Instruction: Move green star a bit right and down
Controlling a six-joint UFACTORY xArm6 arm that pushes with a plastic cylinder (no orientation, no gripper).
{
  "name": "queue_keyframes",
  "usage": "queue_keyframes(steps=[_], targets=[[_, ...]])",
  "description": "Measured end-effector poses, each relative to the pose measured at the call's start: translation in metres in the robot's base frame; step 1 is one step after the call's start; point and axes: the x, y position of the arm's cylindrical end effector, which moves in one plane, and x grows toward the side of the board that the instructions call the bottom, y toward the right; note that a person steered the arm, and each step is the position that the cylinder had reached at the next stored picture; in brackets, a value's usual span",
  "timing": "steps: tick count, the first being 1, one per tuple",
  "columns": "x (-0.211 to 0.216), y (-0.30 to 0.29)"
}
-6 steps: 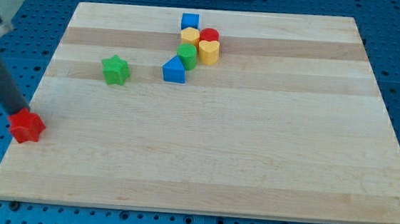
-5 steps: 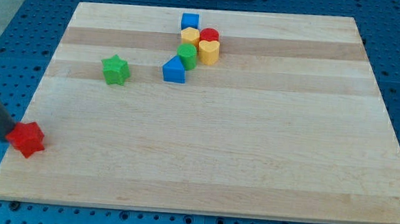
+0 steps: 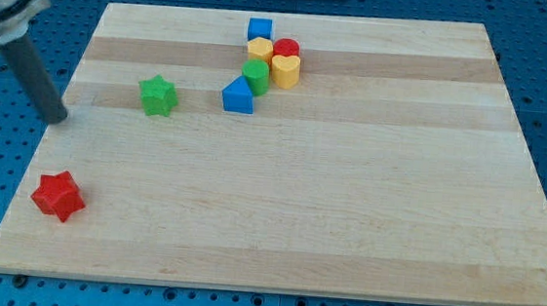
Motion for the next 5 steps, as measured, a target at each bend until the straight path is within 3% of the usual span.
queue_keyframes(steps=[2,3,5], targets=[[-0.047,0.099],[-0.025,0.117],[-0.023,0.144]])
